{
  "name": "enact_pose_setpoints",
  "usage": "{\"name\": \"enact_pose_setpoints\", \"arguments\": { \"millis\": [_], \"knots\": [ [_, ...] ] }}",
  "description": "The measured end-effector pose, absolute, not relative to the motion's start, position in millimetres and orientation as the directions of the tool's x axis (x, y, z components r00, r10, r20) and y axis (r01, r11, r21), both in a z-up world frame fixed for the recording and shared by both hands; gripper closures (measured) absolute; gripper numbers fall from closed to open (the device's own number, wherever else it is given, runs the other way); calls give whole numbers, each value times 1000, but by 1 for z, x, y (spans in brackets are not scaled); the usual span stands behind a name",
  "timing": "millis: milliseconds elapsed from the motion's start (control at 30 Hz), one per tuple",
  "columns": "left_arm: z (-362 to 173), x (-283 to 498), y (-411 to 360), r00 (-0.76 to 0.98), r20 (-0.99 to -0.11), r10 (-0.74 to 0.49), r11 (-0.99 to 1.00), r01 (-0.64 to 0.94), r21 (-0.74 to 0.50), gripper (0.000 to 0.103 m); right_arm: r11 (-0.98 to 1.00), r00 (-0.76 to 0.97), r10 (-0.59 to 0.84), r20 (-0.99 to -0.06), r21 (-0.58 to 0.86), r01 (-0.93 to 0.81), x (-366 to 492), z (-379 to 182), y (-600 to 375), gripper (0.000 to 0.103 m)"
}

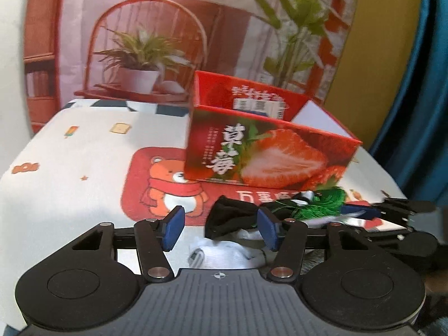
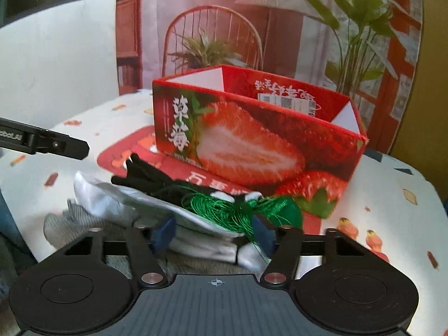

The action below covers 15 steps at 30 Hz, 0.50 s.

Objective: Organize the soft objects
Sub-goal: 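Close the left gripper on the white bag while the right gripper grips it too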

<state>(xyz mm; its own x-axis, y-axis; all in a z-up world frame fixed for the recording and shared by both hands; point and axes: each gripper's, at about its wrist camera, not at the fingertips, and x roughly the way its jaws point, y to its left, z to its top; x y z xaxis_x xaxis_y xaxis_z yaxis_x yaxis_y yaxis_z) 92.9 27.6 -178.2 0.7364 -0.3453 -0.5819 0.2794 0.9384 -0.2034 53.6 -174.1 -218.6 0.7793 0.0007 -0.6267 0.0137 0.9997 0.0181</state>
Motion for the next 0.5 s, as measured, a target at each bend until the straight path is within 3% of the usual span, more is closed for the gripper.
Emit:
{"name": "enact_pose_setpoints", "arguments": {
  "millis": [167, 333, 500],
  "knots": [
    [-180, 94, 16, 709, -581, -400, 912, 368, -179, 43, 996, 782, 17, -624, 79, 42, 58, -221, -184, 62],
    [-185, 98, -13, 693, -601, -399, 879, 476, -35, 42, 990, 786, 26, -618, 126, 66, 59, -222, -191, 64],
    [-197, 110, -27, 663, -615, -427, 854, 520, -32, 42, 988, 788, 32, -615, 136, 66, 61, -223, -193, 65]
  ]
}}
